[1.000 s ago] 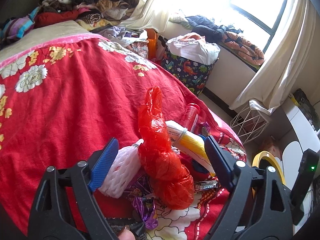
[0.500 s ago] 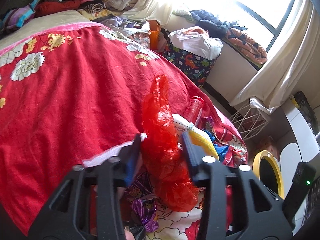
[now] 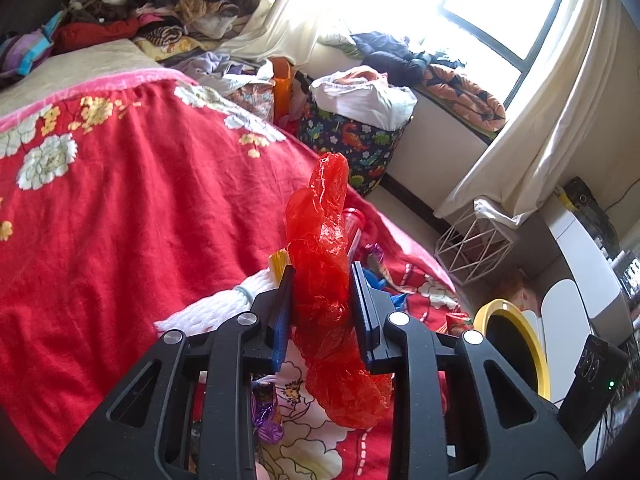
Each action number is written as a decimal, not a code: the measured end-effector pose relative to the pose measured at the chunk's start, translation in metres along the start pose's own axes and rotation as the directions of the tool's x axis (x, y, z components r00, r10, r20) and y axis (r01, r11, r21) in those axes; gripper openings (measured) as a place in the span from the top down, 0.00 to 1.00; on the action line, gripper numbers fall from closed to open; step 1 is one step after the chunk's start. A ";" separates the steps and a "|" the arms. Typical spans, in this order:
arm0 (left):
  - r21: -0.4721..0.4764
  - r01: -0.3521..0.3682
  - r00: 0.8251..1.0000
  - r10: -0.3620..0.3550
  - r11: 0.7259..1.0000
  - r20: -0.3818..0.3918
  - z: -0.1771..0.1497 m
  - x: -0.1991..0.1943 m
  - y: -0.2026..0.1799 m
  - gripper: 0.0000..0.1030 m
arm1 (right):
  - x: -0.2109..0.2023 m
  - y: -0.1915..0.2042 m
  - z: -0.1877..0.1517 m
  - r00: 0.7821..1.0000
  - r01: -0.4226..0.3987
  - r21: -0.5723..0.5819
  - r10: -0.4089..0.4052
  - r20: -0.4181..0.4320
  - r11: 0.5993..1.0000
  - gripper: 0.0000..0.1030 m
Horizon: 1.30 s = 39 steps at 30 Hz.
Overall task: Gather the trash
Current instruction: 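Grasp the red plastic bag with the left tool while the right tool lifts the wrapper, then carry the red bag with the left tool while the right tool carries the wrapper over the bin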
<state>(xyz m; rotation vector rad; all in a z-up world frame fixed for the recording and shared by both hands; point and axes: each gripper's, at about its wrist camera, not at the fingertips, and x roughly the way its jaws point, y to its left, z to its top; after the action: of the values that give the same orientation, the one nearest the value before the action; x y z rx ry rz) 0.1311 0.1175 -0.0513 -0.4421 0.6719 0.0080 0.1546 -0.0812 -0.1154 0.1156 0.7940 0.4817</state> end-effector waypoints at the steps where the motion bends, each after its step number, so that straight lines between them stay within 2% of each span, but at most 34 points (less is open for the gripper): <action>1: 0.001 0.001 1.000 -0.001 1.000 0.006 0.002 -0.003 -0.001 0.80 | -0.002 0.001 0.000 1.000 -0.004 0.000 0.004 0.003 1.000 0.84; 15: 0.044 0.028 0.998 -0.031 0.999 0.059 0.010 -0.031 -0.025 0.81 | -0.036 0.008 0.002 0.997 -0.040 -0.010 0.041 0.061 0.999 0.84; 39: 0.133 0.086 0.994 -0.094 0.987 0.056 0.002 -0.041 -0.071 0.81 | -0.081 0.000 -0.002 0.991 -0.042 -0.002 0.042 0.131 0.999 0.84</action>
<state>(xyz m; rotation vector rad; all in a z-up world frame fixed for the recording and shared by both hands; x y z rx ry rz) 0.1109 0.0596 0.0026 -0.3441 0.5871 -0.1069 0.1049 -0.1183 -0.0633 0.1633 0.6644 0.5082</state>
